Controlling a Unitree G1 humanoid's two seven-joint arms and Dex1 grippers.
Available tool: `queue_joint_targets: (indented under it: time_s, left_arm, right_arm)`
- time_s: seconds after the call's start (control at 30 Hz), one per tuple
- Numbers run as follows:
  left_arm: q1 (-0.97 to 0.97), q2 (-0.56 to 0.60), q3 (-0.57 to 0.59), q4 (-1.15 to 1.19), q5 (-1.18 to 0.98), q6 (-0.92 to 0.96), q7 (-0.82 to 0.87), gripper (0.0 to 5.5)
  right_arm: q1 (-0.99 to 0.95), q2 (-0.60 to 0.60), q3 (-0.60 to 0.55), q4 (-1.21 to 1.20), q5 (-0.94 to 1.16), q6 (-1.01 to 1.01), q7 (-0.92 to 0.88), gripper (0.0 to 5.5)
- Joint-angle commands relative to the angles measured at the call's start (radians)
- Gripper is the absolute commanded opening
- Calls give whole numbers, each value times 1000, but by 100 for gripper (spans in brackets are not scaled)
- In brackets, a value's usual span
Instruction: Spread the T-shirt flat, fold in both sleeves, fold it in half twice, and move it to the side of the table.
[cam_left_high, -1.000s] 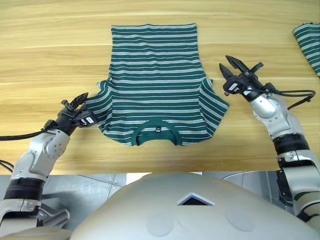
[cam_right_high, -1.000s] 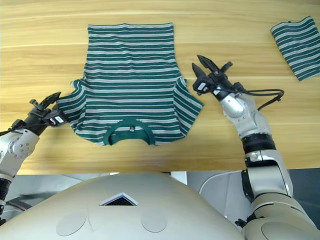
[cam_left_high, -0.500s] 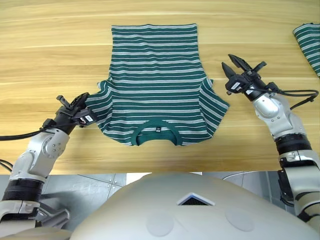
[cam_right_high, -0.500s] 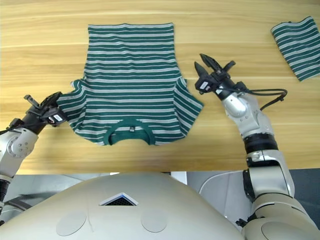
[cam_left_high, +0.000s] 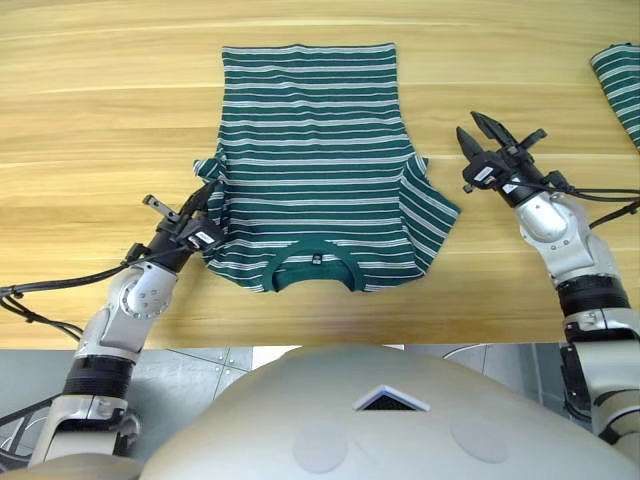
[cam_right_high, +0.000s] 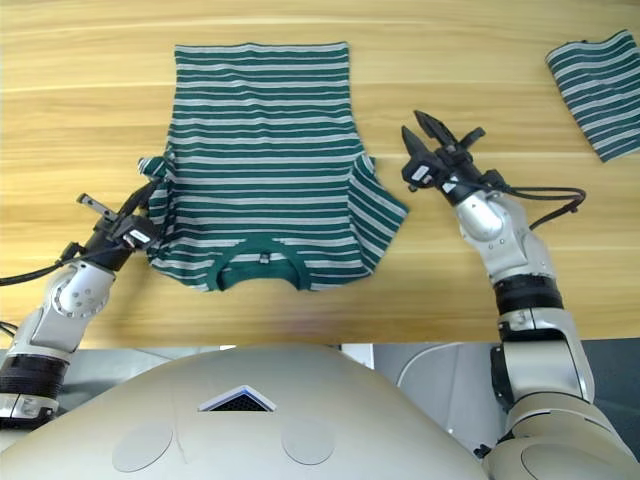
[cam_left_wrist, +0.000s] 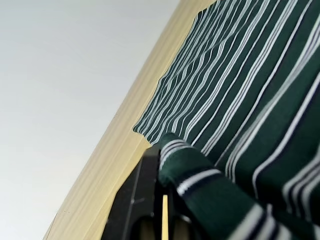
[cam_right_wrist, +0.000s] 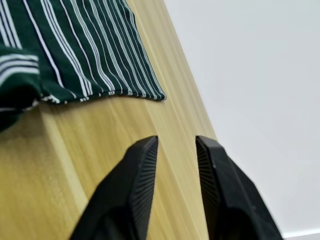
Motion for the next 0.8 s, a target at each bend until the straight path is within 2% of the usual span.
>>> queue_joint_targets:
  time_s: [0.03, 0.33, 0.63, 0.8]
  left_arm:
    - [-36, -23, 13, 10, -5, -19, 9, 1]
    - [-81, -53, -72, 55, 27, -108, -39, 1]
    - [-136, -52, -166, 212, 58, -83, -136, 1]
    - [-152, -68, -185, 266, -11, -90, -176, 87]
  right_arm:
    - [-6, -12, -9, 4, 12, -3, -2, 137]
    - [-23, 2, 4, 21, 2, -2, -9, 137]
    - [-37, 11, 17, 32, -3, -5, -17, 137]
    - [-46, 14, 23, 42, -6, -8, -20, 137]
